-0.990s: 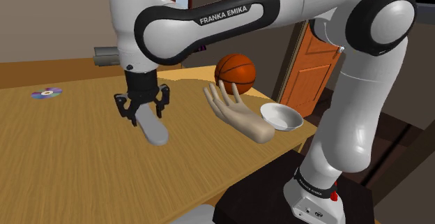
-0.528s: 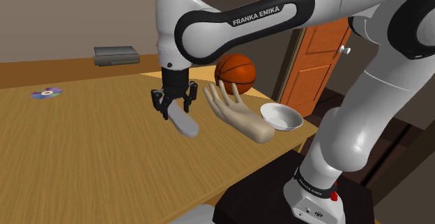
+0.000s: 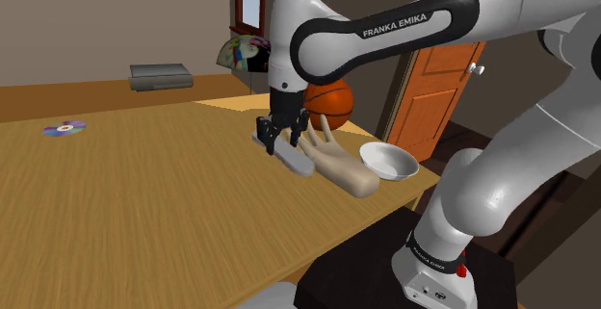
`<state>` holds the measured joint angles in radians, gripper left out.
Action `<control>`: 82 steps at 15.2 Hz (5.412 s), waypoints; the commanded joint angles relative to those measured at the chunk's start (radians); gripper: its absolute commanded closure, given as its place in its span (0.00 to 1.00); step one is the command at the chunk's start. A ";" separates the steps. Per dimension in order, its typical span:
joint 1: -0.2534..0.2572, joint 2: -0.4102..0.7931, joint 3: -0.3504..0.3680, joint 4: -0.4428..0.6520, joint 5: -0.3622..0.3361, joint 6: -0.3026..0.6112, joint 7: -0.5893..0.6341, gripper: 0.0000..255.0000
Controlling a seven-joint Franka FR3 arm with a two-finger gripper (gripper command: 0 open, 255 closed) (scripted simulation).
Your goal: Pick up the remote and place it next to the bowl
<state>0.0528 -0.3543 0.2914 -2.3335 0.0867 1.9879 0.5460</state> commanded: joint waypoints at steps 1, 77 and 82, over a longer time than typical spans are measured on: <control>-0.011 -0.063 -0.039 -0.059 0.003 -0.005 -0.055 1.00; -0.392 -0.148 -1.001 -0.332 -0.509 0.255 -1.009 0.00; -0.402 -0.216 -0.955 -0.281 -0.498 0.137 -1.005 0.00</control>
<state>-0.3485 -0.5652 -0.6664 -2.6172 -0.4120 2.1340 -0.4589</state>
